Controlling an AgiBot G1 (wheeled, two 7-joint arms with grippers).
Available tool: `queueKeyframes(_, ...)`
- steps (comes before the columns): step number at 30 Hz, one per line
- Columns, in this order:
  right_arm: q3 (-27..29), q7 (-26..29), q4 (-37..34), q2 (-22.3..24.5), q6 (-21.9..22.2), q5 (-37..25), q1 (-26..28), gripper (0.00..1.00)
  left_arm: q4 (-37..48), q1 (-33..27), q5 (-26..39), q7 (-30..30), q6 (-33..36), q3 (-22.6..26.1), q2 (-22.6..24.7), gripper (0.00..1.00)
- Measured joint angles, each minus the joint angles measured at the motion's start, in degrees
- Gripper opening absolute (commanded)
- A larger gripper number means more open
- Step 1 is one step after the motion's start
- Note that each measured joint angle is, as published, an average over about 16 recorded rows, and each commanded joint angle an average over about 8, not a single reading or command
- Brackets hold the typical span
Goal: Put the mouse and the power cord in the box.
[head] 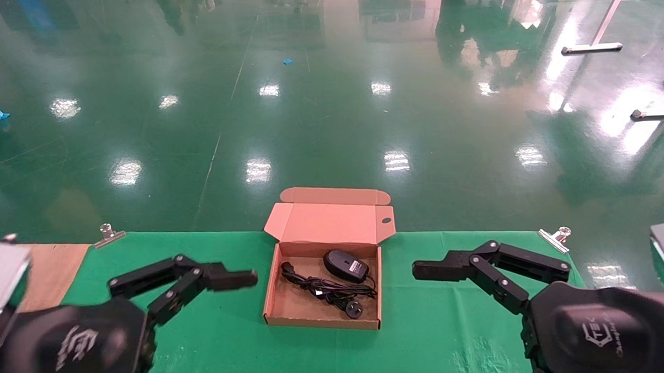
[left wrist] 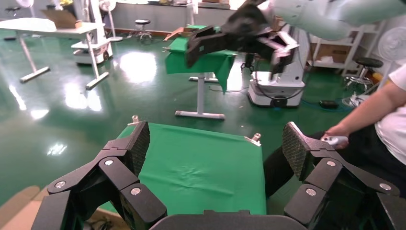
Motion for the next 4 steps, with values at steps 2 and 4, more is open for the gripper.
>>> queueKeyframes(2, 0.1, 0.0, 0.0, 0.0, 0.0, 0.1, 0.0, 1.0, -0.8, 0.4, -0.2, -0.8, 0.2, -0.5, -0.3, 1.0)
queueKeyframes(4, 0.2, 0.0, 0.1, 0.1, -0.1, 0.1, -0.1, 1.0, -1.5, 0.7, -0.3, -1.4, 0.4, -1.0, -0.6, 1.0)
